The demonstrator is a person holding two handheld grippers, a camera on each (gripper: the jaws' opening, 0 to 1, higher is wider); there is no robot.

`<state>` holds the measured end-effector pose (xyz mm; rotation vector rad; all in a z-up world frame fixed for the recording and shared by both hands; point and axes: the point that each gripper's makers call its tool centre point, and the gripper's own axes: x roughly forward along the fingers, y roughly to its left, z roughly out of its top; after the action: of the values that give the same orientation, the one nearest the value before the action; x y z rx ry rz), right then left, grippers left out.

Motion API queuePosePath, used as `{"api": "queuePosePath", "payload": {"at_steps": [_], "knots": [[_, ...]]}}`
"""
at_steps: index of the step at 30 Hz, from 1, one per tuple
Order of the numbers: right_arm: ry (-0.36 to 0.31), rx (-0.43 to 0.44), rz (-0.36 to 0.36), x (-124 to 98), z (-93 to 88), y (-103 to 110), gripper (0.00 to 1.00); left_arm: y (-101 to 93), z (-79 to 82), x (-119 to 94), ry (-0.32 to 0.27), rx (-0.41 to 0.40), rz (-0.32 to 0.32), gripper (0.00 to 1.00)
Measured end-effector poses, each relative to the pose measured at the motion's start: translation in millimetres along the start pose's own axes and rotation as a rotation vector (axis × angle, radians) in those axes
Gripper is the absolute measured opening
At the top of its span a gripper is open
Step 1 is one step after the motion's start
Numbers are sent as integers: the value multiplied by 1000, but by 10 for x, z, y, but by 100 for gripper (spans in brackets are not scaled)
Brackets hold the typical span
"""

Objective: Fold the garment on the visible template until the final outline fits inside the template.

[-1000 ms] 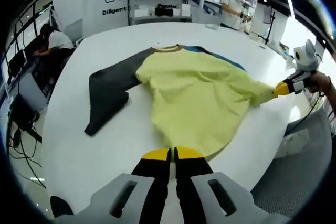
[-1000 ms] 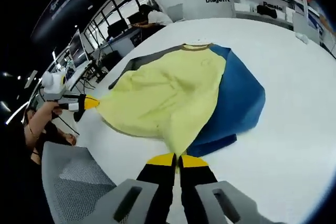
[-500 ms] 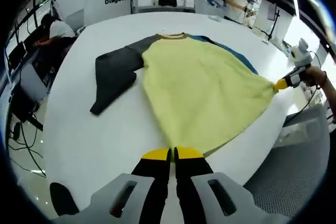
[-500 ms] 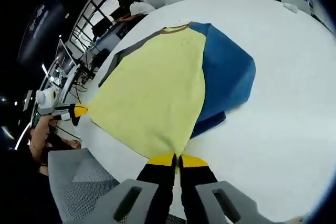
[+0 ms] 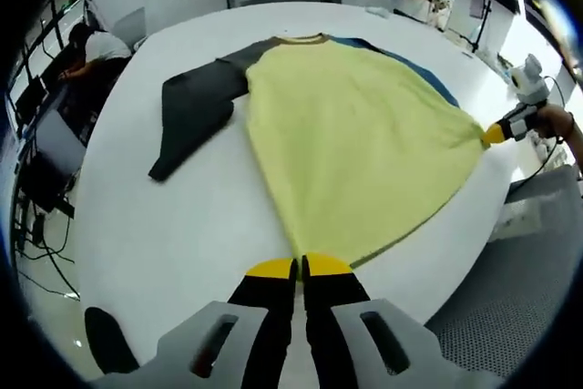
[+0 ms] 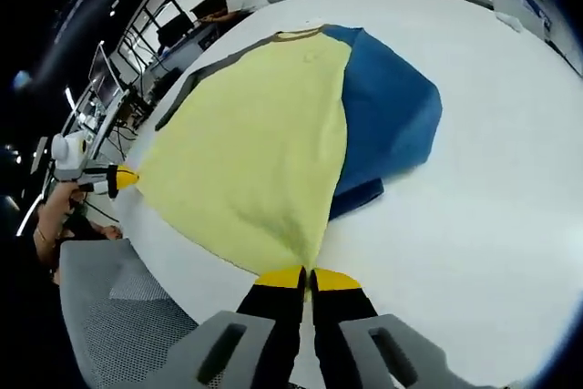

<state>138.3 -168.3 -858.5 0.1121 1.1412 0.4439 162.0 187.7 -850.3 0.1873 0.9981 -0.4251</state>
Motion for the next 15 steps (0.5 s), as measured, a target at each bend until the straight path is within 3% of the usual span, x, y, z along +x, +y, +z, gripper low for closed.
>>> {"api": "queuePosePath", "payload": {"at_steps": [15], "knots": [[20,-48,-14,-42,-49,13,0,-32,-130,-24,28,-22,16,4]]}}
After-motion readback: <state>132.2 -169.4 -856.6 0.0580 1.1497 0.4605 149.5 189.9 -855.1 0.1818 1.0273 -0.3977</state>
